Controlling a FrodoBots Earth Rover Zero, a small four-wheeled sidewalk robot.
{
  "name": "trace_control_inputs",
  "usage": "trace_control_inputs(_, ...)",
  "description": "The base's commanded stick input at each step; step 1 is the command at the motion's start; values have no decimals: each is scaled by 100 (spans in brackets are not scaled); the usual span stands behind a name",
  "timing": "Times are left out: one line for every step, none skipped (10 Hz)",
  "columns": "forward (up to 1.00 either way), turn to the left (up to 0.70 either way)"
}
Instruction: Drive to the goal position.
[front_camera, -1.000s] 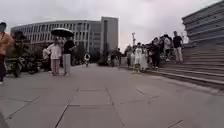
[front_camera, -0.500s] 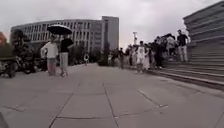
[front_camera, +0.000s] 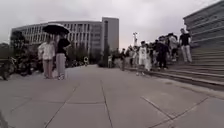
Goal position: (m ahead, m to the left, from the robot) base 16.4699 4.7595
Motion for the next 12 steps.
trace_control_inputs(70, 0)
trace_control_inputs(70, 0)
trace_control_inputs(70, 0)
trace_control_inputs(70, 0)
trace_control_inputs(70, 0)
trace_control_inputs(70, 0)
trace_control_inputs(70, 0)
trace_control_inputs(70, 0)
trace_control_inputs(70, 0)
trace_control_inputs(70, 0)
trace_control_inputs(70, 0)
trace_control_inputs(70, 0)
